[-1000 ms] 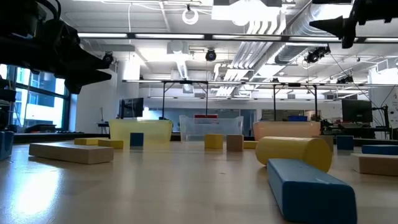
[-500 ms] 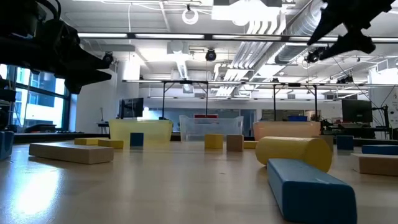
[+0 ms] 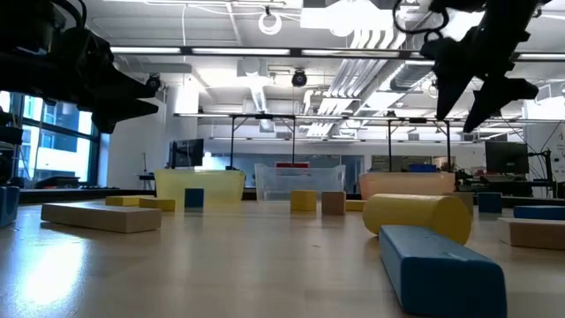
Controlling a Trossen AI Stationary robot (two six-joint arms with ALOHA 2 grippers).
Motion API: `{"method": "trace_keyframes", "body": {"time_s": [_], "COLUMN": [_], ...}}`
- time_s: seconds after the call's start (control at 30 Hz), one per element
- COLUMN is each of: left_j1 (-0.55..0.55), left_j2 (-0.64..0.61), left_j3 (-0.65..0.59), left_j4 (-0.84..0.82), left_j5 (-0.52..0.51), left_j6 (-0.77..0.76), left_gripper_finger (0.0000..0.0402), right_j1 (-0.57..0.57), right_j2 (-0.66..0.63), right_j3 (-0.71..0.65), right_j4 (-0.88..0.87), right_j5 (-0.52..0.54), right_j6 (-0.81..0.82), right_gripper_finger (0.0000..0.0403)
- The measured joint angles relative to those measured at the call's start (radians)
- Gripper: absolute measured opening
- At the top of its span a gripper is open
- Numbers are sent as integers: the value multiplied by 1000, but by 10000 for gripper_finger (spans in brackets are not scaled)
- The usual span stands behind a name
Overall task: Sort & place blocks by color
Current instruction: Put the brown block into the orange bin
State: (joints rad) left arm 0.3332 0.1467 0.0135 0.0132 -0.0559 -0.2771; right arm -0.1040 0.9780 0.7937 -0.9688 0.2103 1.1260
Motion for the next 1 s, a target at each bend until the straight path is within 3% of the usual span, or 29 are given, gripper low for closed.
{"method": "trace_keyframes", "body": {"time_s": [0.5, 1.0], "left_j1": [0, 0], "left_j2": [0, 0], "left_j3": [0, 0], "left_j4": [0, 2], "left_j5": [0, -11], "left_j6": [-44, -113], "left_gripper_finger": [200, 200], "right_j1": [-1, -67], "right_j2": [284, 476], "right_j3": [1, 2], "right_j4": [18, 84], "right_j5": [-28, -37], "right_j6": [20, -8], "right_gripper_finger": [254, 254]}}
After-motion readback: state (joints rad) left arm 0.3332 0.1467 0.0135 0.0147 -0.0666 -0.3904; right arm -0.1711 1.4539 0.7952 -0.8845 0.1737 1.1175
